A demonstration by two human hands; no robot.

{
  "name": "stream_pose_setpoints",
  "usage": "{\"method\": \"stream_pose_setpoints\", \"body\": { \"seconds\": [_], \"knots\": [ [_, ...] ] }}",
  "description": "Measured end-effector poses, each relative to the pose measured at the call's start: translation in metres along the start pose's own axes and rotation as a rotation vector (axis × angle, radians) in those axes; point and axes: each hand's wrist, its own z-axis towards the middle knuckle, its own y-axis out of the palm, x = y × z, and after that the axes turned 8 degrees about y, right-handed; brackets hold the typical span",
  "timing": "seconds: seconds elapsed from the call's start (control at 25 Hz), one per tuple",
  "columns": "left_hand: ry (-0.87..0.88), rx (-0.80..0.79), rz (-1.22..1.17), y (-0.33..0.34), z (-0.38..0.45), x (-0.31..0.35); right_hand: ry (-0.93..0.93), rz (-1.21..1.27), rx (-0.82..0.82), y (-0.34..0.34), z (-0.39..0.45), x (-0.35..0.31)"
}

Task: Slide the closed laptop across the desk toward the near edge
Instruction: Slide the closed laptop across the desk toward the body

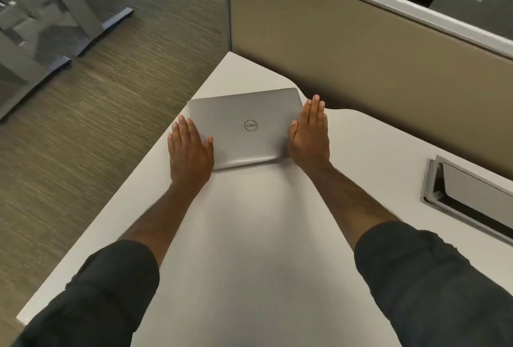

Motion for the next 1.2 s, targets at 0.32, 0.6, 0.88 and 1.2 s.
{"method": "stream_pose_setpoints", "body": {
  "seconds": [0.32,0.6,0.88,1.2],
  "knots": [
    [-0.182,-0.038,-0.086,0.003,0.033,0.004,0.138,0.018,-0.084,0.02,0.034,0.003],
    [-0.372,-0.03,-0.382,0.008,0.037,0.016,0.215,0.091,-0.182,0.031,0.04,0.009],
    [-0.596,0.126,-0.868,0.008,0.048,0.011,0.295,0.191,-0.31,0.033,0.043,0.01],
    [-0.528,0.031,-0.954,0.006,0.048,-0.001,0.346,0.369,-0.382,0.027,0.045,0.018]
  ]
}}
